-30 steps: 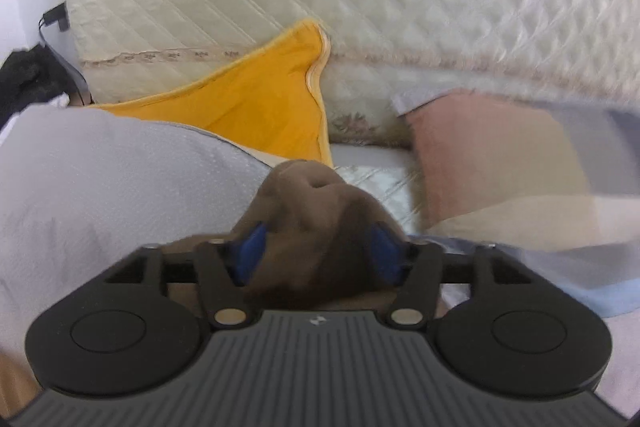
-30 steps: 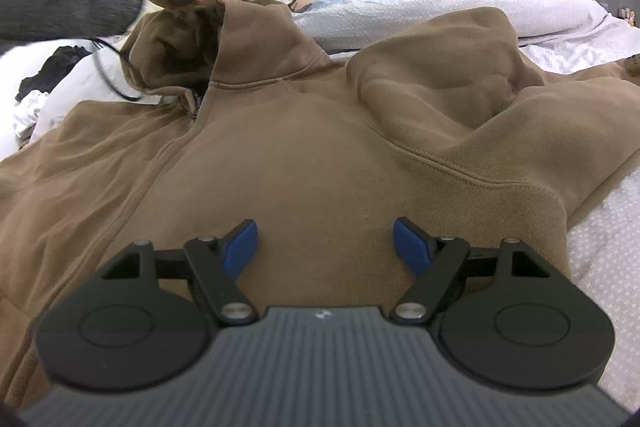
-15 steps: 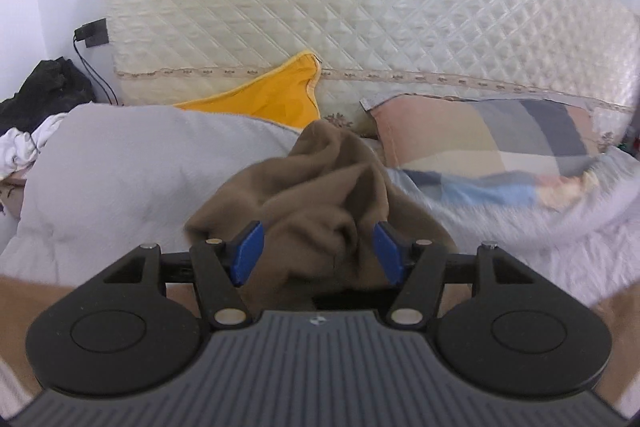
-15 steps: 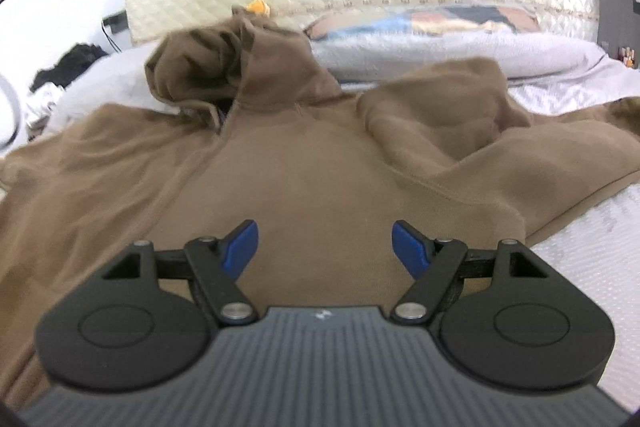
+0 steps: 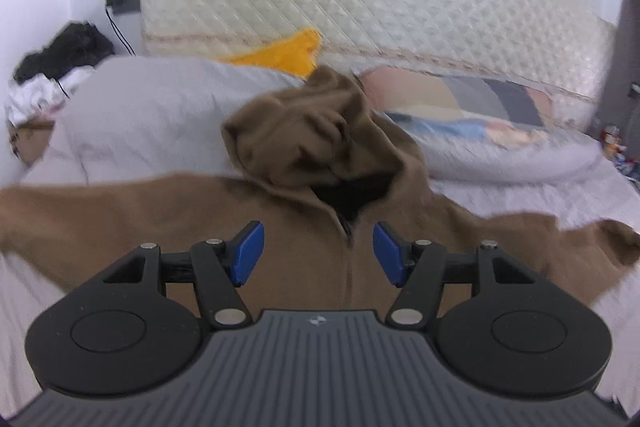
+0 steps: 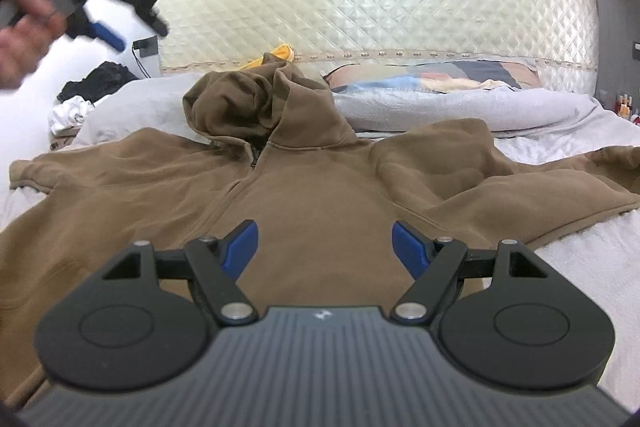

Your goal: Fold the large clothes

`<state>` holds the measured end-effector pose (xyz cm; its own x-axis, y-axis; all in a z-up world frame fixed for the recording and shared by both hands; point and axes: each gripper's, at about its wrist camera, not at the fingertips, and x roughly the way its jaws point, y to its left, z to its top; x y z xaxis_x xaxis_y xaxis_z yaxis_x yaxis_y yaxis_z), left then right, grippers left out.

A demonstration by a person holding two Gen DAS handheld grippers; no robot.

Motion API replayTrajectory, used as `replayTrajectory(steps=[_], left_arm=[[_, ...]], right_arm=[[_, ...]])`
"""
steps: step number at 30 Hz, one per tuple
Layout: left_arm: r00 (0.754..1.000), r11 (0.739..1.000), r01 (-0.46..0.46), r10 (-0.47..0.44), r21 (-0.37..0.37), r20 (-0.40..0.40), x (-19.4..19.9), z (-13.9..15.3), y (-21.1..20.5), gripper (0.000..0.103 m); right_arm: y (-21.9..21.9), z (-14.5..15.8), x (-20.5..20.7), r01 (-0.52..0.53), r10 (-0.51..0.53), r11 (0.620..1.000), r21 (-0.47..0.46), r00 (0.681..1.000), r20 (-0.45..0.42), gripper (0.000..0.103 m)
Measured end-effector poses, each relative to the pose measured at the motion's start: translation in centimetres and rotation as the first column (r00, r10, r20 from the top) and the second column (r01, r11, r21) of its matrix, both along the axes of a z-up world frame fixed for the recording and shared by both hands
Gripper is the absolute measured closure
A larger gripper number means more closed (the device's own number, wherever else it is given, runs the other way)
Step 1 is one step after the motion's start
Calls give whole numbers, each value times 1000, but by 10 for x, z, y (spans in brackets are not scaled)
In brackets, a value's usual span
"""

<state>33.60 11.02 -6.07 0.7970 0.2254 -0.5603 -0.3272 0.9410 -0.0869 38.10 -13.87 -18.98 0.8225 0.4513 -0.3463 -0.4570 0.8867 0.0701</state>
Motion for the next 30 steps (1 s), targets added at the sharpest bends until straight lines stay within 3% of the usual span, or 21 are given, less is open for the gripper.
replayTrajectory(steps=[11, 14, 17, 20, 30], left_arm=[[994, 995, 97, -96, 15, -59, -64, -41, -50, 37], [990, 987, 124, -116, 106, -81, -71, -52, -68, 37], [977, 982, 188, -184, 32, -105, -75, -64, -73, 37], [974, 973, 216, -210, 78, -84, -85, -71, -84, 37], [946, 946, 323, -322, -24, 35, -117, -71, -102, 37]], right_arm=[[-21, 13, -19, 74, -74, 997, 11, 997, -23, 27], [-23, 20, -28, 75, -75, 997, 17, 997, -12, 27], [-27, 28, -40, 73, -72, 997, 29, 997, -13, 27], [-33, 35, -51, 76, -76, 997, 30, 997, -7, 27], [-43, 44, -75, 115, -117, 991, 73, 993, 27, 27]])
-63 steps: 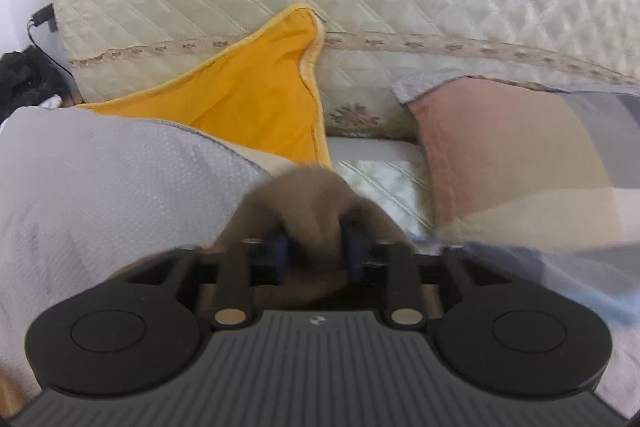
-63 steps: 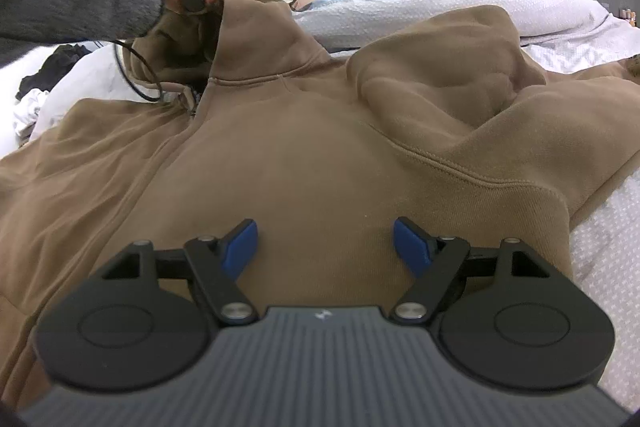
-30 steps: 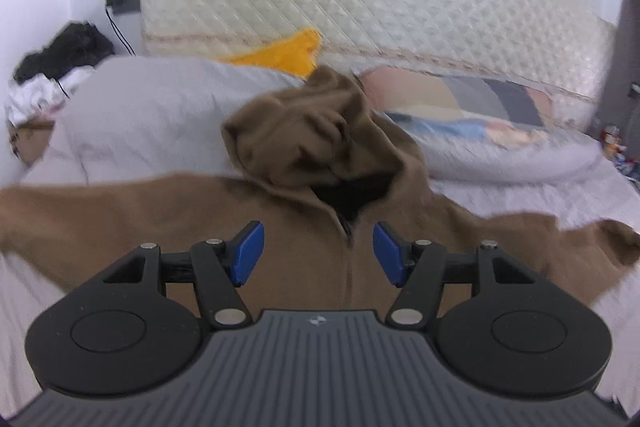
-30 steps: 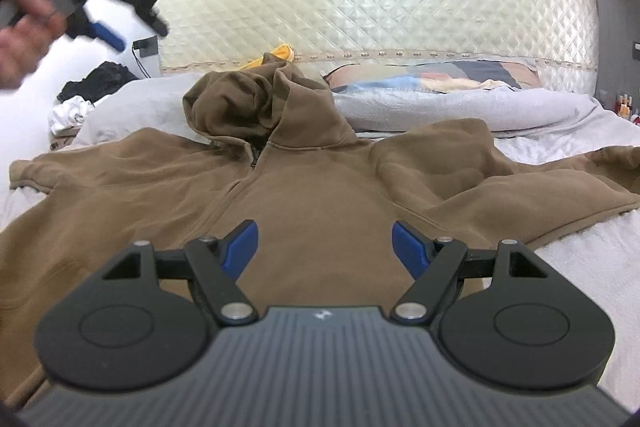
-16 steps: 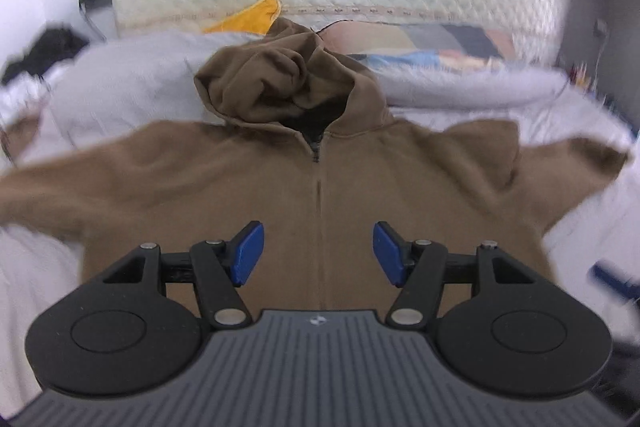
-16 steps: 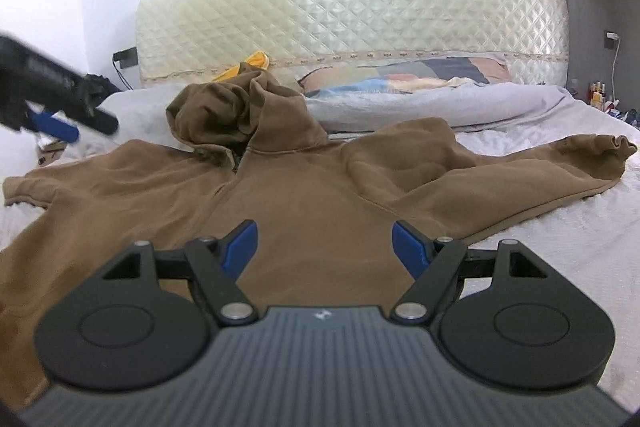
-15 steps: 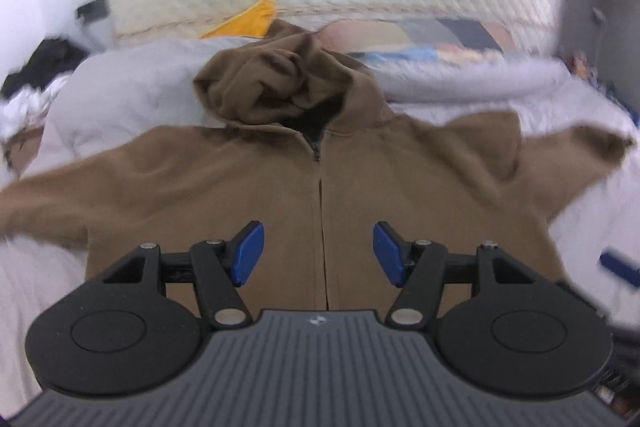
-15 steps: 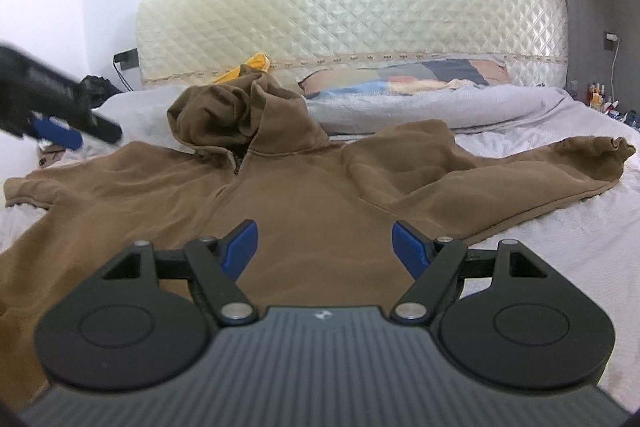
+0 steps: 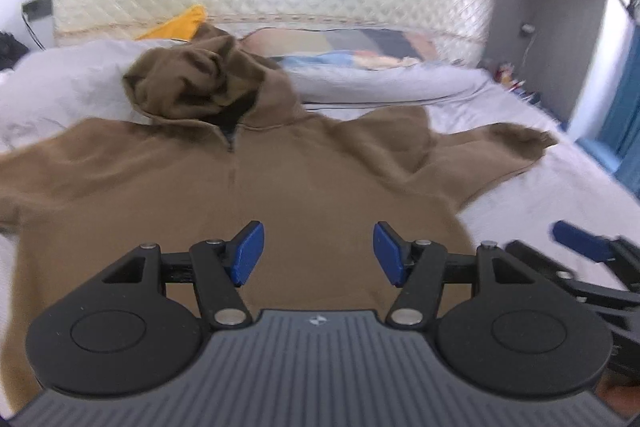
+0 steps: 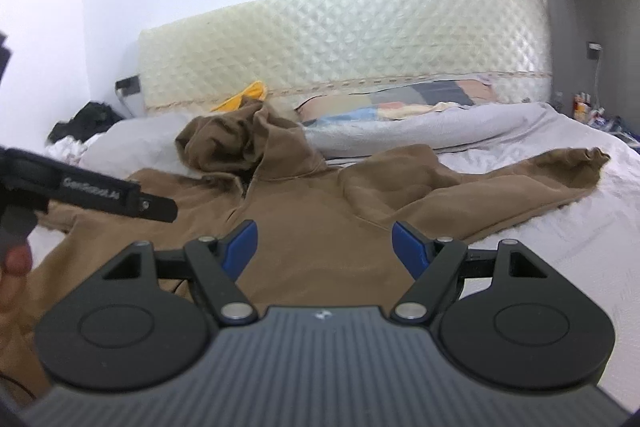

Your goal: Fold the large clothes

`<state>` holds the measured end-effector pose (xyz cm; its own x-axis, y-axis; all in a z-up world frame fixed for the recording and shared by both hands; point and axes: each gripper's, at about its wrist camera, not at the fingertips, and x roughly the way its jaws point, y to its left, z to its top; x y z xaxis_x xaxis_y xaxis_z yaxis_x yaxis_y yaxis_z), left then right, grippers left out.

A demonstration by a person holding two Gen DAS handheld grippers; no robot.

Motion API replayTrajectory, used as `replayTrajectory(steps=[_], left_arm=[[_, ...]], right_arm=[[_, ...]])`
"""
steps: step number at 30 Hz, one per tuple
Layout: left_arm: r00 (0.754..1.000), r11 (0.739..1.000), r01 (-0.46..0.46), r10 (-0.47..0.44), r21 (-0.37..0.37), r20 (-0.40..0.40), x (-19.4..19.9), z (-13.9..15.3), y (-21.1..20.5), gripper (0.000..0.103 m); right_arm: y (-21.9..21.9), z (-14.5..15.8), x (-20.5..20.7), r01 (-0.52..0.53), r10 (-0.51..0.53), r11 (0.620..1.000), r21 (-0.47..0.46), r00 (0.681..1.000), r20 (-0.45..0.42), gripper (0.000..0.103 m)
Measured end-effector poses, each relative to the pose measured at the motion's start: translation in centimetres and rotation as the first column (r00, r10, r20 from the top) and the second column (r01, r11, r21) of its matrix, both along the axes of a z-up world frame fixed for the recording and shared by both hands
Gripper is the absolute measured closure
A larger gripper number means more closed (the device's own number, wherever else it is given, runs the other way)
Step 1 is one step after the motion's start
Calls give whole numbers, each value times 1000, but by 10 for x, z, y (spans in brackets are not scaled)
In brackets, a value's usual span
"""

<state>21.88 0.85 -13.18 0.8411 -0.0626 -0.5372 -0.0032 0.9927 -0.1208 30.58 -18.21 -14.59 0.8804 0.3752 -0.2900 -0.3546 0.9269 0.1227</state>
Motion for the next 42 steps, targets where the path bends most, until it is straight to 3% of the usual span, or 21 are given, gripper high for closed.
replayTrajectory(steps=[8, 16, 19, 23, 26, 28, 32, 37, 42], left_arm=[[996, 1000, 1, 0, -18, 87, -20, 4, 4, 37], [998, 998, -10, 14, -57, 61, -19, -11, 20, 35], [998, 996, -6, 11, -87, 62, -18, -16, 26, 31], [998, 991, -13, 21, -130, 55, -15, -18, 34, 27], [999, 991, -4, 10, -132, 45, -13, -21, 34, 25], [999, 991, -8, 14, -137, 38, -12, -22, 34, 18], [999, 990, -23, 27, -137, 25, -8, -27, 33, 10], [999, 992, -38, 38, -122, -3, -3, -39, 28, 8], [998, 995, -59, 57, -79, -27, -2, -49, 26, 8]], right_arm=[[5, -7, 9, 14, -14, 1000, -4, 1000, -16, 27], [-4, -8, 16, 103, -103, 995, -11, 994, -38, 27], [-14, -12, 30, 211, -213, 977, -34, 973, -87, 27], [-43, -15, 54, 308, -294, 950, 47, 936, -191, 27], [-65, -18, 79, 402, -372, 913, 70, 890, -262, 27], [-80, -20, 96, 432, -391, 897, 94, 874, -289, 27], [-95, -19, 121, 441, -405, 891, 109, 880, -249, 27], [-92, -22, 158, 427, -420, 904, 14, 894, -154, 27], [-119, -42, 194, 435, -414, 895, 98, 892, -181, 27]])
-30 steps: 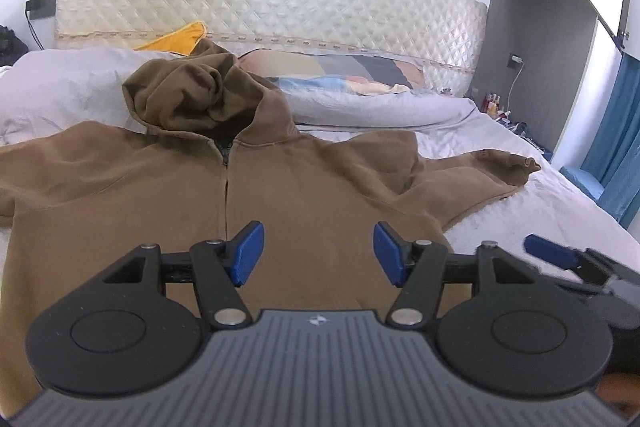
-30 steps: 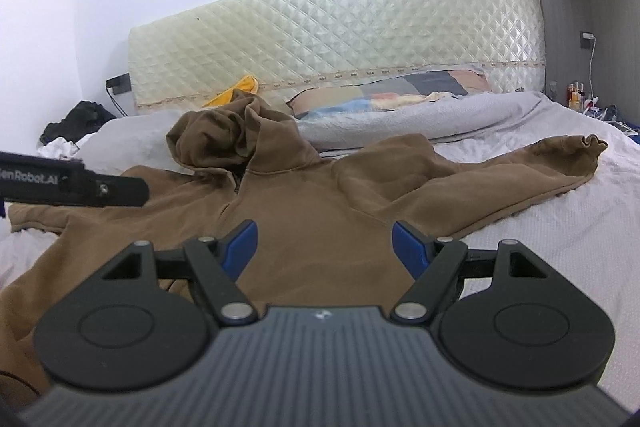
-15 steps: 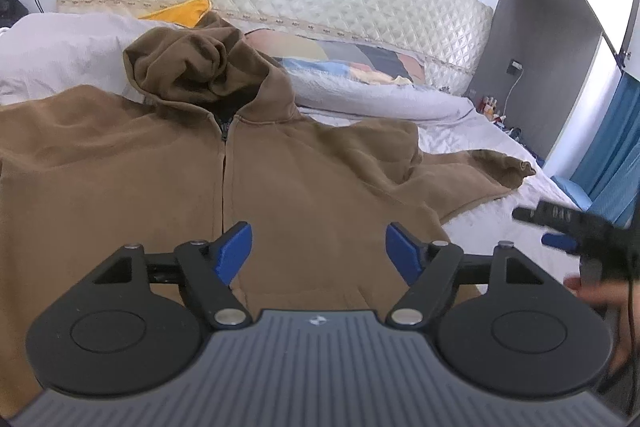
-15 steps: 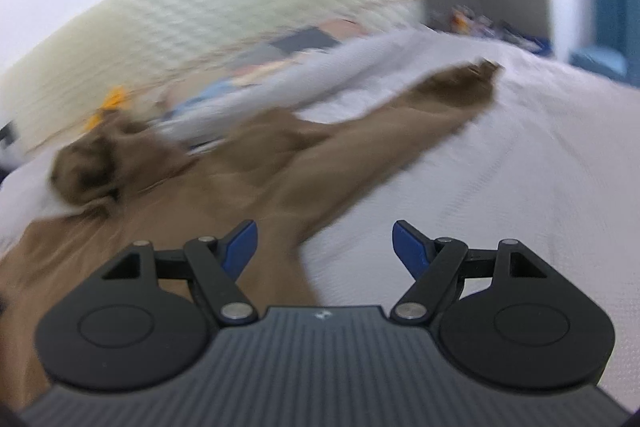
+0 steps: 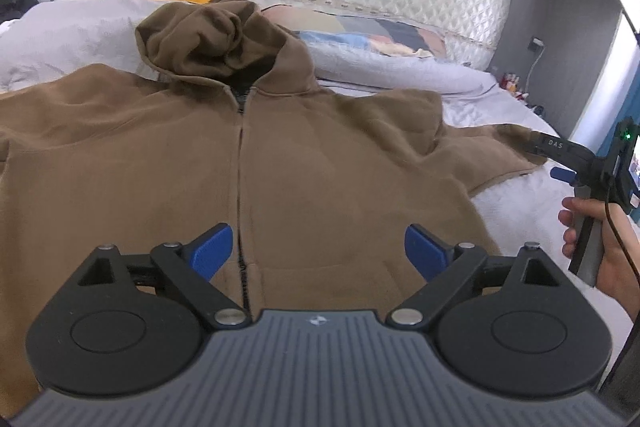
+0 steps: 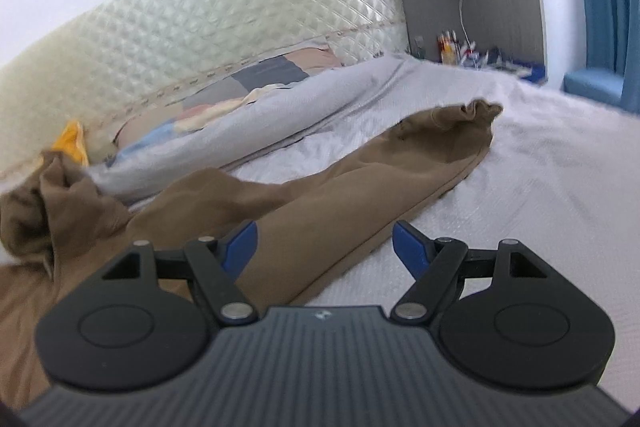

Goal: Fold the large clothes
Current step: 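Grasp the sleeve cuff with the right gripper and lift it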

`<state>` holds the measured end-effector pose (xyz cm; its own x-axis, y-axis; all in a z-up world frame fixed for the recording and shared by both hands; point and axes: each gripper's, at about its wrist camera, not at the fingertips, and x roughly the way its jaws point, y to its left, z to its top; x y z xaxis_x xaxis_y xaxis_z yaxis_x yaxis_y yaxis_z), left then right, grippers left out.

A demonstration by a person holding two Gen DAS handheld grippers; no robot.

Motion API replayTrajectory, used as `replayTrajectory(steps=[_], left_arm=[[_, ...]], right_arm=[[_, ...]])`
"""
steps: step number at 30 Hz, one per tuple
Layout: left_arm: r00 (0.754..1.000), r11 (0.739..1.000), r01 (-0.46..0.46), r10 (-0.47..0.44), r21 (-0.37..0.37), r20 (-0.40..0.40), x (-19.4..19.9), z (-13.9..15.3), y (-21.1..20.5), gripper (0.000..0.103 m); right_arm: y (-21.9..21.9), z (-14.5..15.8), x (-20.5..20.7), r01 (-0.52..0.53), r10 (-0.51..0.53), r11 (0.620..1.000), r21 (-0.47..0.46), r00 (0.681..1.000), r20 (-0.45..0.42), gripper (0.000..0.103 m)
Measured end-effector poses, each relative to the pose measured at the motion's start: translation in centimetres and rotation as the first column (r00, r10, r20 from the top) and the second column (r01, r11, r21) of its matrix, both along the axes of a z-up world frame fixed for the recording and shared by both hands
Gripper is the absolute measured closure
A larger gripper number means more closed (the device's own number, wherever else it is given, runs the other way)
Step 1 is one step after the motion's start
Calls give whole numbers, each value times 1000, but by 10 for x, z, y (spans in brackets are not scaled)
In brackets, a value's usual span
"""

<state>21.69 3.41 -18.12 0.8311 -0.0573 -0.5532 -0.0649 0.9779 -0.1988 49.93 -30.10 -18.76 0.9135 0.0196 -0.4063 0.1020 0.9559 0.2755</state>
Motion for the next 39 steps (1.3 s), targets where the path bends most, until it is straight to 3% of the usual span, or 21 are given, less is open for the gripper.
replayTrajectory(steps=[2, 5, 11, 16, 23, 28, 34, 37, 39], left_arm=[[1000, 1000, -12, 12, -11, -11, 3, -3, 3, 8], [999, 999, -26, 25, -27, -27, 8, -8, 7, 8], [997, 998, -55, 52, -40, -62, 25, -23, 12, 8], [994, 996, -83, 81, -19, -77, 39, -38, 12, 8], [990, 993, -108, 103, -50, -91, 50, -52, 25, 8], [988, 988, -139, 134, -66, -78, 54, -59, 31, 8], [989, 992, -120, 116, -46, -90, 63, -62, 23, 8], [990, 991, -106, 98, -84, -100, 68, -66, 20, 8], [990, 993, -99, 91, -66, -111, 75, -69, 18, 8]], right_arm=[[-12, -10, 14, 8, -8, 1000, 19, 1000, -2, 24], [-27, -24, 35, 22, -21, 999, 32, 999, -30, 0], [-60, -62, 72, 51, -42, 993, 104, 996, -84, 0], [-73, -98, 105, 78, -64, 994, 76, 983, -170, 0], [-107, -105, 133, 106, -100, 967, 231, 994, -38, 0], [-138, -112, 156, 164, -187, 930, 328, 981, 42, 0], [-167, -103, 206, 233, -250, 942, 243, 967, 41, 2], [-185, -105, 223, 245, -266, 936, 253, 963, 49, 5], [-192, -105, 233, 247, -269, 938, 244, 961, 61, 5]])
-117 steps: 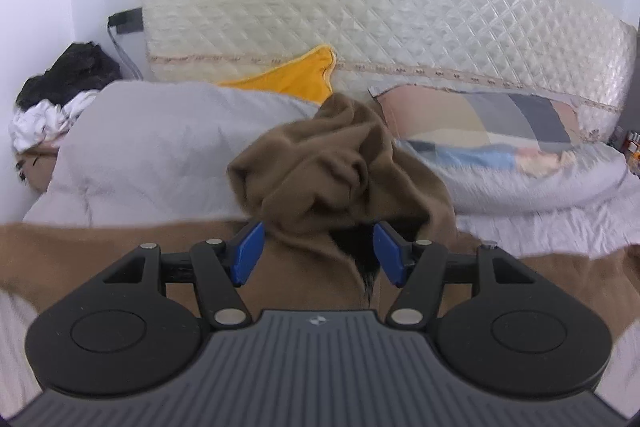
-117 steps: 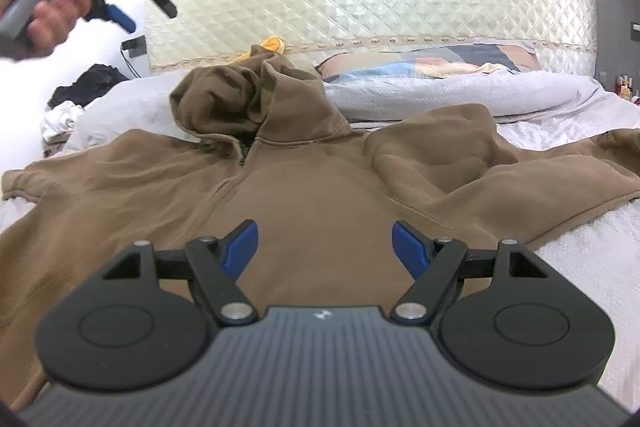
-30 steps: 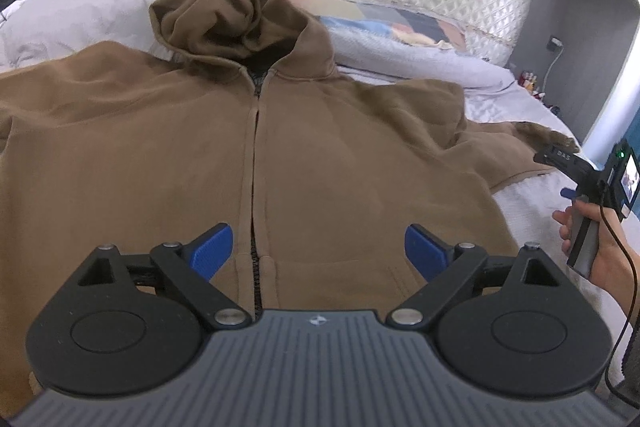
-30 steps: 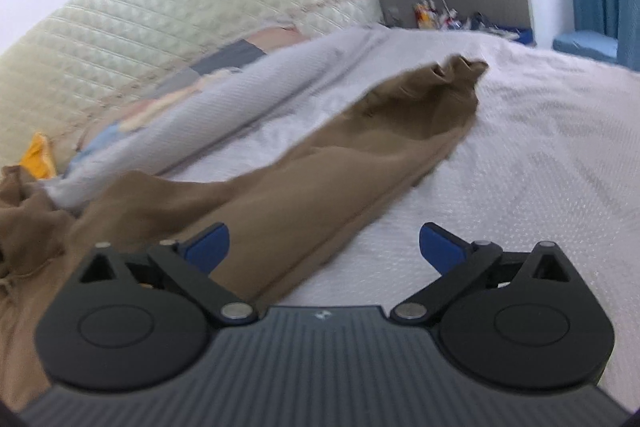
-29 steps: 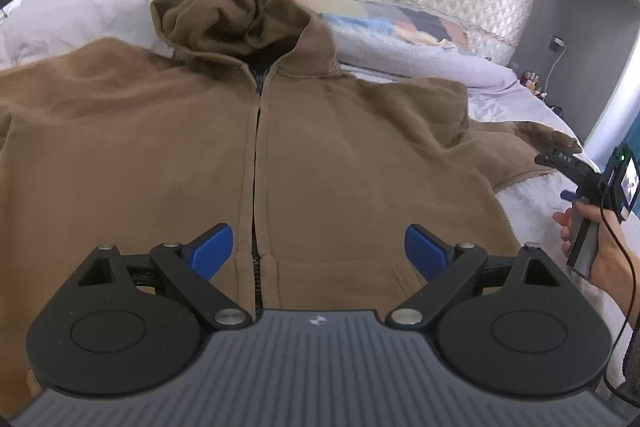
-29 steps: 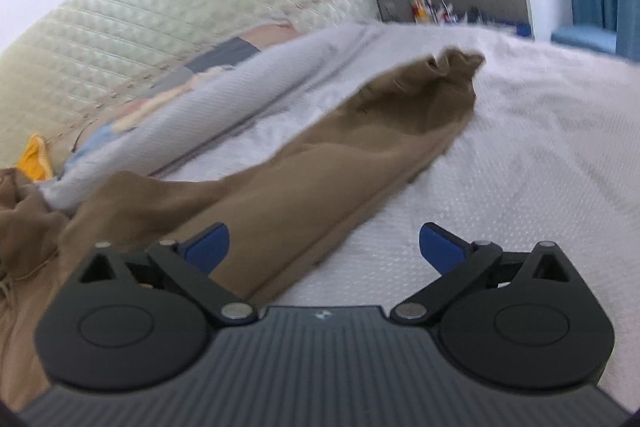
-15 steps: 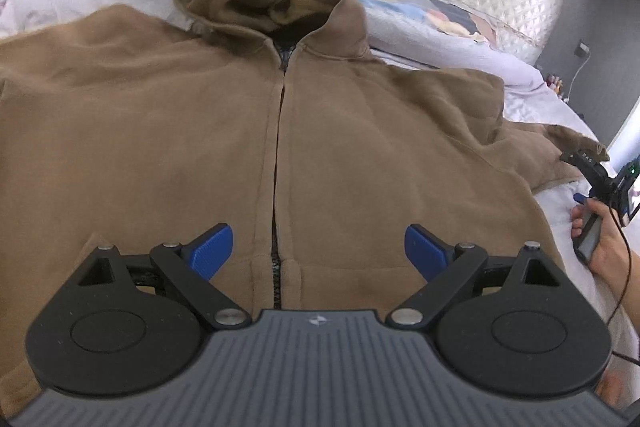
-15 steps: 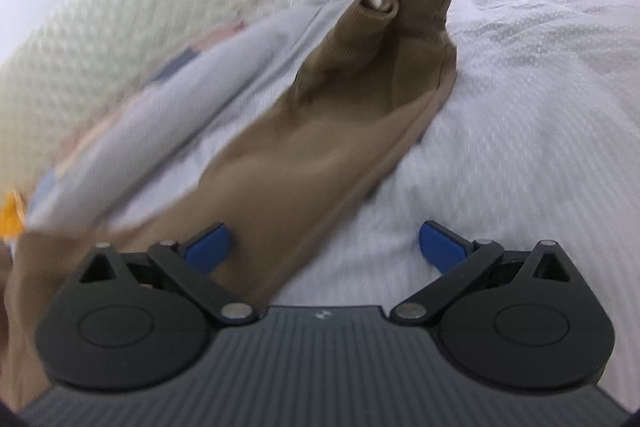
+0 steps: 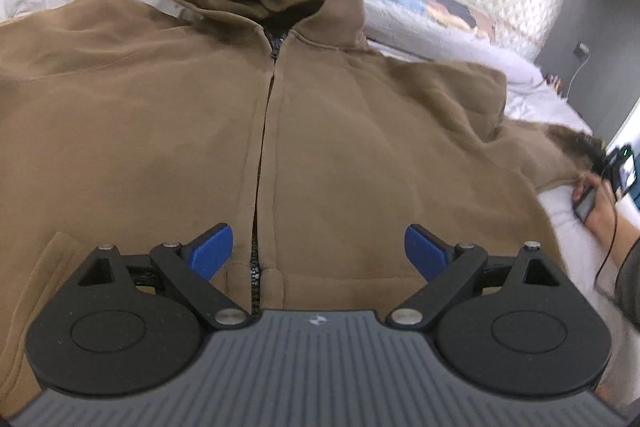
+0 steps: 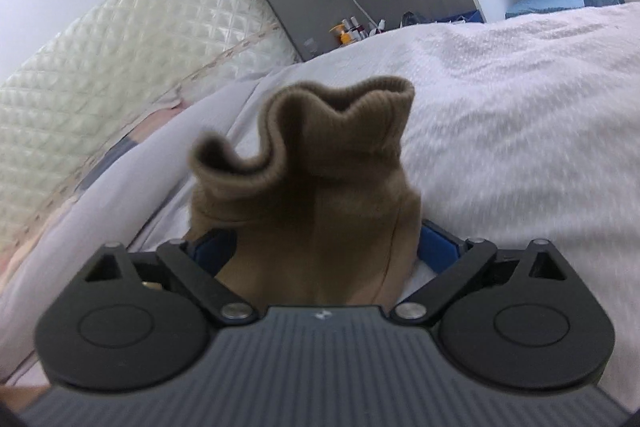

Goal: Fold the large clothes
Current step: 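Grasp the sleeve cuff with the right gripper and lift it, then lift the sleeve cuff high with the right gripper and carry it across the hoodie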

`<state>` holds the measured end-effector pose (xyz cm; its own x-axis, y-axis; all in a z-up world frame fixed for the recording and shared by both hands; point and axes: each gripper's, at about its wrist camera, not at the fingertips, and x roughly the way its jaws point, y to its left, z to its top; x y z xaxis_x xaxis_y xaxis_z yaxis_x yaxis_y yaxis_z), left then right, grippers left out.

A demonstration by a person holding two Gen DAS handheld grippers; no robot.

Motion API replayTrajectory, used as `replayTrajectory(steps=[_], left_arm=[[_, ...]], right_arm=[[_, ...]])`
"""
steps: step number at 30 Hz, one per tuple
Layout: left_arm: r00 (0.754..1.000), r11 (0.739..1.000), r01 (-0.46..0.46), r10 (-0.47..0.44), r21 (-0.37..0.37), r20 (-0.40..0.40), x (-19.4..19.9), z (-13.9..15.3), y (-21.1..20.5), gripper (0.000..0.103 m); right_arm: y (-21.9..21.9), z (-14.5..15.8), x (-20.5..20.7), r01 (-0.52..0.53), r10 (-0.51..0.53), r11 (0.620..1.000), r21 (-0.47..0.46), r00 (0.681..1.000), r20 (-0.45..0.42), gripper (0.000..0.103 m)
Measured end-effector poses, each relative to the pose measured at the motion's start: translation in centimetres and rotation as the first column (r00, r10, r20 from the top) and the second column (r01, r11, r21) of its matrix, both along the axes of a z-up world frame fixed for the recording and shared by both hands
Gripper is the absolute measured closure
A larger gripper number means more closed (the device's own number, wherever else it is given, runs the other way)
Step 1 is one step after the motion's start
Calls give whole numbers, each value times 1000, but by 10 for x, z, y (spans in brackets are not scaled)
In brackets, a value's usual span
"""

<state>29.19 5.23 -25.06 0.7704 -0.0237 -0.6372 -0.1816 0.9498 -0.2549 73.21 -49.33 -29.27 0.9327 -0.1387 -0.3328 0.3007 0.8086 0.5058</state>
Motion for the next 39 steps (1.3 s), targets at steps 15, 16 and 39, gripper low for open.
replayTrajectory(steps=[15, 16, 39], left_arm=[[997, 996, -75, 75, 40, 11, 24, -3, 4, 4], [997, 996, -78, 78, 45, 13, 22, -1, 4, 4], [975, 981, -144, 119, 126, 190, -24, 63, 49, 4]], right_arm=[[-18, 33, 23, -52, 51, 998, -43, 999, -4, 72], [-20, 43, 20, -51, 51, 998, -25, 999, 2, 73], [143, 385, -159, -237, 336, 916, -325, 895, 294, 85]])
